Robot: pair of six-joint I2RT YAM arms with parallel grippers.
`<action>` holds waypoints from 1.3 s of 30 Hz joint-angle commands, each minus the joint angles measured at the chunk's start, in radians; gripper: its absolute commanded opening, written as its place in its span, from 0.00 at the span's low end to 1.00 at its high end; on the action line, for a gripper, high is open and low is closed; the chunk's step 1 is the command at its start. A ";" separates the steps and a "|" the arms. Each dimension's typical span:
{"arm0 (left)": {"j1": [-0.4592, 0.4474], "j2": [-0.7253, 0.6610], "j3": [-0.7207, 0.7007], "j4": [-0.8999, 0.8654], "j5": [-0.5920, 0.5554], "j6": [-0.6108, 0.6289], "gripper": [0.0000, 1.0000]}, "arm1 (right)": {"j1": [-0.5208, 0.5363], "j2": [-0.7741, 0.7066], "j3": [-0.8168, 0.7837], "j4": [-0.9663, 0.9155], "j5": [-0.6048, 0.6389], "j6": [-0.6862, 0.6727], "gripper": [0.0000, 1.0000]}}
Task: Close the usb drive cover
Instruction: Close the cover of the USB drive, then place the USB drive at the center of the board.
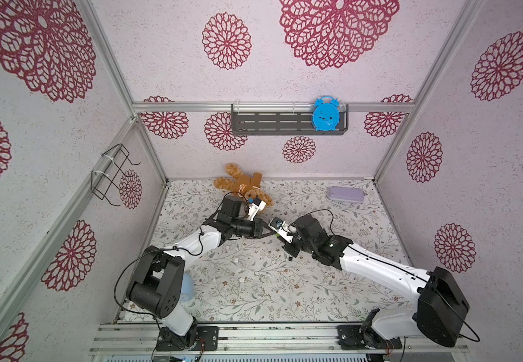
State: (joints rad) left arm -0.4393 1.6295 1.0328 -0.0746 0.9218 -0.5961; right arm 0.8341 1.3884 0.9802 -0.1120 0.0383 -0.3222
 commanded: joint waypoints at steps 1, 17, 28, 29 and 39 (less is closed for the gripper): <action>-0.085 0.007 -0.025 -0.042 0.080 -0.013 0.05 | 0.046 -0.037 0.095 0.390 -0.099 -0.017 0.11; -0.053 -0.274 -0.035 -0.079 -0.304 0.017 0.49 | 0.030 -0.171 -0.182 0.274 0.091 0.104 0.11; -0.038 -0.612 -0.255 -0.033 -0.786 0.064 0.72 | -0.162 -0.033 -0.138 0.124 0.002 0.360 0.12; -0.036 -0.638 -0.267 -0.036 -0.820 0.072 0.75 | -0.187 0.001 -0.114 0.096 -0.028 0.372 0.12; -0.034 -0.780 -0.347 -0.060 -1.002 0.131 0.98 | -0.304 0.367 0.204 -0.184 -0.047 0.397 0.13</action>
State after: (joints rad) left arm -0.4828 0.8669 0.7013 -0.1356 0.0044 -0.5003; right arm 0.5472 1.6920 1.0977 -0.1734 0.0177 0.0532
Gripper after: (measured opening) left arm 0.971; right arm 0.195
